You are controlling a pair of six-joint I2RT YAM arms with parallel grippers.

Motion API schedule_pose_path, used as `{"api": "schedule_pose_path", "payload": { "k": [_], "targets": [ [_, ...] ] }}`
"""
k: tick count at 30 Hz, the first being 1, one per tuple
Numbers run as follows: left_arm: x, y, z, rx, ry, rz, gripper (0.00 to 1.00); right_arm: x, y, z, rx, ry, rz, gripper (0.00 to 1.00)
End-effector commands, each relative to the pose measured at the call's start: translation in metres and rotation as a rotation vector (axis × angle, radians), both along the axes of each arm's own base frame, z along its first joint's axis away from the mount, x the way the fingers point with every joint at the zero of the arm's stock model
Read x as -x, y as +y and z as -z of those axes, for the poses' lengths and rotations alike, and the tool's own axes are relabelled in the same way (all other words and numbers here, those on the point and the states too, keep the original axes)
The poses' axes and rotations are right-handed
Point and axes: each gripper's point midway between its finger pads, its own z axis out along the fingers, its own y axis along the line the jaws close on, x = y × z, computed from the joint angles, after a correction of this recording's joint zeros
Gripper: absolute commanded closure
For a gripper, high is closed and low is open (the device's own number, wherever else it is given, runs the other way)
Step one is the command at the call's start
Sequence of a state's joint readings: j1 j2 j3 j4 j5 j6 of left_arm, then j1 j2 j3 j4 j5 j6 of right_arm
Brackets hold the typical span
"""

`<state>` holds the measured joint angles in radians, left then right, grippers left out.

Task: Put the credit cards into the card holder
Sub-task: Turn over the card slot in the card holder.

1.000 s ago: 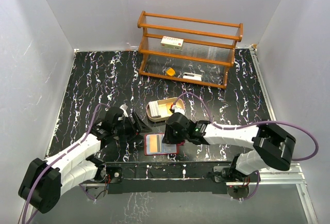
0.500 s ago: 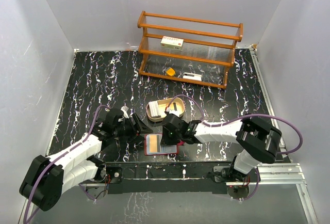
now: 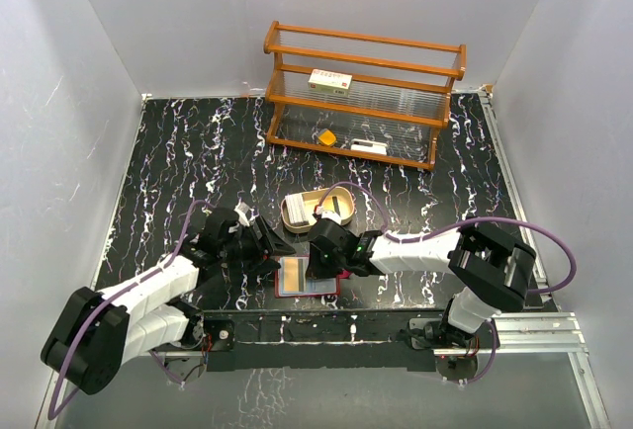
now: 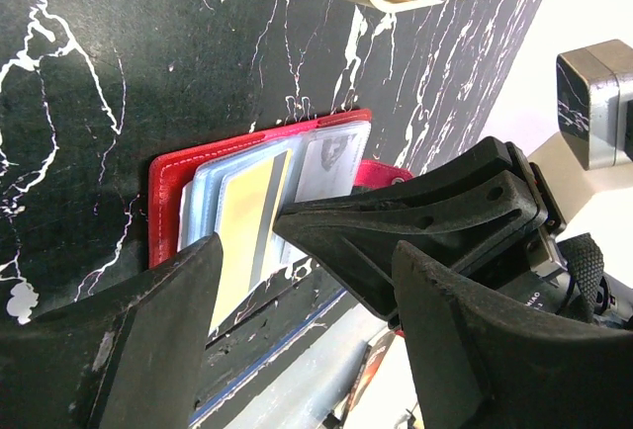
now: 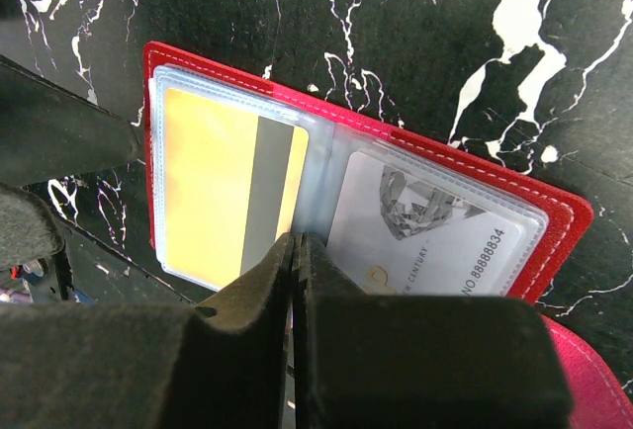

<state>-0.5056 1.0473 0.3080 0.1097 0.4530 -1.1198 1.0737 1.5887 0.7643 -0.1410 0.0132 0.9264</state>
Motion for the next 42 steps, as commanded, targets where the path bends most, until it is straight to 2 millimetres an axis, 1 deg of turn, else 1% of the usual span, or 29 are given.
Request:
{"api": "schedule_pose_path", "payload": {
  "k": [1,9,16,23,27,33,42],
  "targets": [
    [0.003,0.0,0.0,0.009,-0.001,0.016,0.32,0.005,-0.004,0.016,0.046,0.008,-0.002,1.0],
    [0.001,0.006,0.007,-0.055,-0.01,0.023,0.32,0.008,-0.005,0.018,0.048,0.011,-0.01,1.0],
    [0.004,0.001,0.011,-0.012,0.002,0.033,0.32,0.008,-0.004,0.017,0.049,0.009,-0.012,1.0],
    [0.005,-0.002,0.01,0.021,-0.001,0.033,0.32,0.009,-0.004,0.018,0.051,0.009,-0.015,1.0],
    [0.005,-0.004,0.007,0.039,-0.007,0.039,0.32,0.009,-0.003,0.018,0.049,0.008,-0.017,1.0],
    [0.005,-0.011,-0.003,0.107,-0.013,0.036,0.32,0.009,-0.003,0.019,0.048,0.008,-0.019,1.0],
    [0.007,-0.019,-0.014,0.191,-0.018,0.041,0.32,0.01,0.003,0.019,0.035,0.005,-0.031,1.0]
  ]
}}
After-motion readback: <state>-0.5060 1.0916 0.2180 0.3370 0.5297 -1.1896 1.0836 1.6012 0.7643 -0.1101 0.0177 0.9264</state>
